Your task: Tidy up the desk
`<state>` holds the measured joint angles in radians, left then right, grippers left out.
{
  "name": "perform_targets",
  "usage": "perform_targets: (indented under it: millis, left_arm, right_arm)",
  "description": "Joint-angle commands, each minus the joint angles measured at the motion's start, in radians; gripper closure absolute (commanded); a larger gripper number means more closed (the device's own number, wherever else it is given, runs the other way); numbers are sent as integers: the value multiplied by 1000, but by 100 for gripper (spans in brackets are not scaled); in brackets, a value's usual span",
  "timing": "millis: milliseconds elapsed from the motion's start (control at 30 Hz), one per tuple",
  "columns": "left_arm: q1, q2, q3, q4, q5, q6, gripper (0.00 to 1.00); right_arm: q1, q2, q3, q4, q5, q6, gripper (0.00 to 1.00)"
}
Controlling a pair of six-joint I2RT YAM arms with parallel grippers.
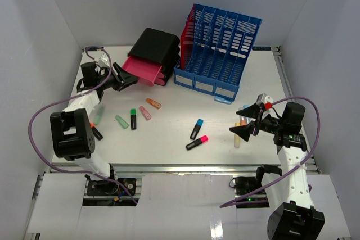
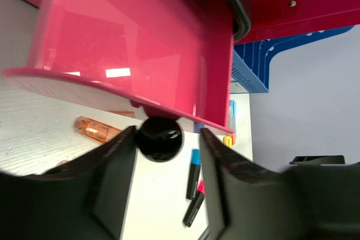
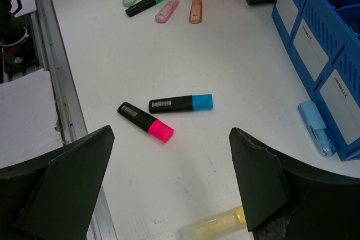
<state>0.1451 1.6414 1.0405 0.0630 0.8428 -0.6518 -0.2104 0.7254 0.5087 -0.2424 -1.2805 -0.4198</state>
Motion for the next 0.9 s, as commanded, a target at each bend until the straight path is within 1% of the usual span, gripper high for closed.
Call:
perform_targets:
  millis: [0,67,200,233,300,333,500,667,767,867]
  left_arm:
    - [10,-75,6,14,32,13,34]
    - [13,-83,1,14,33,14,31]
    - [30,-124,-18,8,31,15,21]
    - [35,-142,-26,3,25,17,17]
    - [45,-186,-46,2,12,22,4]
    - [47,-196,-51,-3,9,25,2]
    - [49,-203,-63,-34,7,34,2]
    - [56,-255,-104,-51,-22,49,2]
    - [60,-290,-122,-57,-48,60,2]
    - [59,-376,-143,-92,-76,69,2]
  right_arm:
    - [-6,-6,-4,-11,-15,-12,10]
    - [-7,-7,-6,-11,-14,-15,10]
    - [-7,-7,-9,-12,-12,-20,10]
    - [-7,-7,-9,-14,-11,-24,10]
    - [-6,-7,-10,-19,-12,-30,10]
    - [-6,-6,-10,-20,-13,-33,10]
    - [-6,6,-6,-31,-16,-45,10]
    - [-6,0,1,-58,-15,-76,10]
    - [-7,8,13,-96,-19,-105,10]
    - [-4,36,47,-184,-23,-198,10]
